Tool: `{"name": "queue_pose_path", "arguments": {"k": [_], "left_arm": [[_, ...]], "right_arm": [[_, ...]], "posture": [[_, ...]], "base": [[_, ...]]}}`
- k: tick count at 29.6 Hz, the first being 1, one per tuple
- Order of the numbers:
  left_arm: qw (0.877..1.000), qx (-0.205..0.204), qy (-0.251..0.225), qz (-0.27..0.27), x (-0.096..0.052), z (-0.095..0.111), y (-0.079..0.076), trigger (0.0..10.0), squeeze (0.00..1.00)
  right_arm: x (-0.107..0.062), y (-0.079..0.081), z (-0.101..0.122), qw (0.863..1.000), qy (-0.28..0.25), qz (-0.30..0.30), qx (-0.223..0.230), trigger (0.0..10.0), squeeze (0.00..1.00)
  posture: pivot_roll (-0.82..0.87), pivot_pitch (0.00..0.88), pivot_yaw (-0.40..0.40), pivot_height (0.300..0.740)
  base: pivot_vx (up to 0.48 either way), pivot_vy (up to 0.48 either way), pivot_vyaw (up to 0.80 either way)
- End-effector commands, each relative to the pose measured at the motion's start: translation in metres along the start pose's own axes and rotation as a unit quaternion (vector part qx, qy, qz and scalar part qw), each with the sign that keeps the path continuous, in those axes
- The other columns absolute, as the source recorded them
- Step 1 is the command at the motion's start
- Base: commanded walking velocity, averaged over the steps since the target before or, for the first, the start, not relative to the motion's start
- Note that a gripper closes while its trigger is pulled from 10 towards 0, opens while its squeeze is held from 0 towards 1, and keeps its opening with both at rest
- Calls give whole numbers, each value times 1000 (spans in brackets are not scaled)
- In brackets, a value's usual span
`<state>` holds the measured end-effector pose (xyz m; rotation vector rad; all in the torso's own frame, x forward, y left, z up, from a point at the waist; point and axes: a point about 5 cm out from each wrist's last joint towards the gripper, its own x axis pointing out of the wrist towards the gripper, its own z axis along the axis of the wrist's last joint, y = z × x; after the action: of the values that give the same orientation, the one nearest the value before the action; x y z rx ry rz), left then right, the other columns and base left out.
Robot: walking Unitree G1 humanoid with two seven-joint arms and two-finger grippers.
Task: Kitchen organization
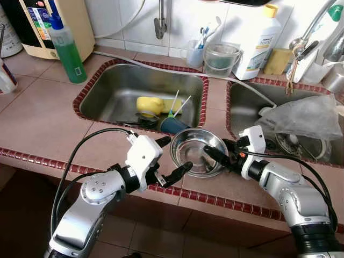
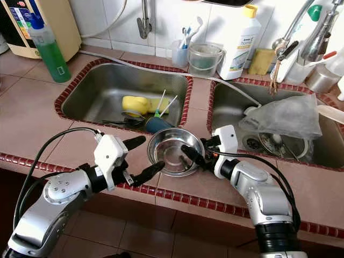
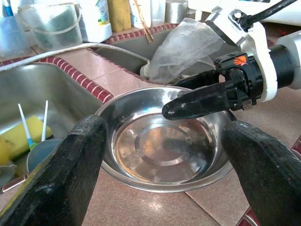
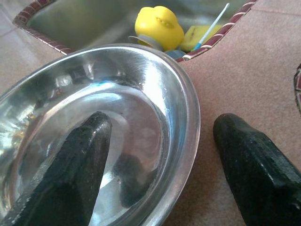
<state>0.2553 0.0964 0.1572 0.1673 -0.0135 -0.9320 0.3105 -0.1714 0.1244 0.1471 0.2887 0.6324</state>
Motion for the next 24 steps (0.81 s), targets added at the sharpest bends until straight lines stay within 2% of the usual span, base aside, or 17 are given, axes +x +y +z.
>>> {"name": "queue_pose_path", "arguments": {"k": [1, 2, 3, 4, 5, 6, 8, 9, 10, 12, 13, 14, 24], "left_arm": [[1000, 6, -3, -8, 1, 4, -4, 10000, 0], [1000, 6, -4, -9, 1, 4, -4, 10000, 0], [1000, 6, -4, -9, 1, 4, -4, 10000, 0], [1000, 6, -4, -9, 1, 4, -4, 10000, 0], [1000, 6, -4, -8, 1, 4, -4, 10000, 0], [1000, 6, -4, -8, 1, 4, -4, 10000, 0], [1000, 7, -4, -7, 1, 5, -3, 10000, 0], [1000, 7, -4, -7, 1, 5, -3, 10000, 0], [1000, 7, -4, -7, 1, 5, -3, 10000, 0], [1000, 7, -4, -6, 1, 5, -3, 10000, 0], [1000, 7, -4, -6, 1, 5, -3, 10000, 0], [1000, 7, -4, -6, 1, 5, -3, 10000, 0], [1000, 9, -5, 1, 0, 6, -1, 10000, 0]], "right_arm": [[0, -2, 1, 1000, -3, 4, 19, 9490, 0], [0, -2, 1, 1000, -5, 4, 26, 9490, 0], [0, -3, 2, 999, -9, 4, 33, 8510, 0], [1, -3, 2, 999, -11, 4, 37, 8510, 0], [2, -5, 3, 998, -23, -1, 57, 4627, 0], [2, -5, 3, 998, -23, -1, 57, 4627, 0], [4, -7, 6, 994, -41, -4, 102, 3490, 0], [4, -8, 7, 993, -44, -5, 113, 3294, 0], [5, -8, 9, 990, -51, -3, 128, 1216, 0], [5, -9, 9, 989, -54, -4, 135, 941, 0], [5, -9, 10, 988, -57, -4, 144, 1490, 0], [6, -10, 10, 986, -60, -3, 153, 0, 0], [6, -11, 7, 987, -40, -1, 153, 0, 0]], "posture": [[-41, 144, -32, 740], [-40, 143, -32, 740], [-40, 143, -32, 740], [-40, 143, -31, 740], [-39, 143, -30, 740], [-39, 143, -30, 740], [-38, 145, -29, 740], [-38, 145, -29, 740], [-37, 146, -27, 740], [-37, 147, -26, 740], [-35, 147, -26, 740], [-35, 147, -26, 740], [-30, 147, -26, 740]], "base": [[0, 0, 0], [0, 0, 0], [0, 0, 0], [0, 0, 0], [0, 0, 0], [0, 0, 0], [0, 0, 0], [0, 0, 0], [0, 0, 0], [0, 0, 0], [0, 0, 0], [0, 0, 0], [0, 0, 0]]}}
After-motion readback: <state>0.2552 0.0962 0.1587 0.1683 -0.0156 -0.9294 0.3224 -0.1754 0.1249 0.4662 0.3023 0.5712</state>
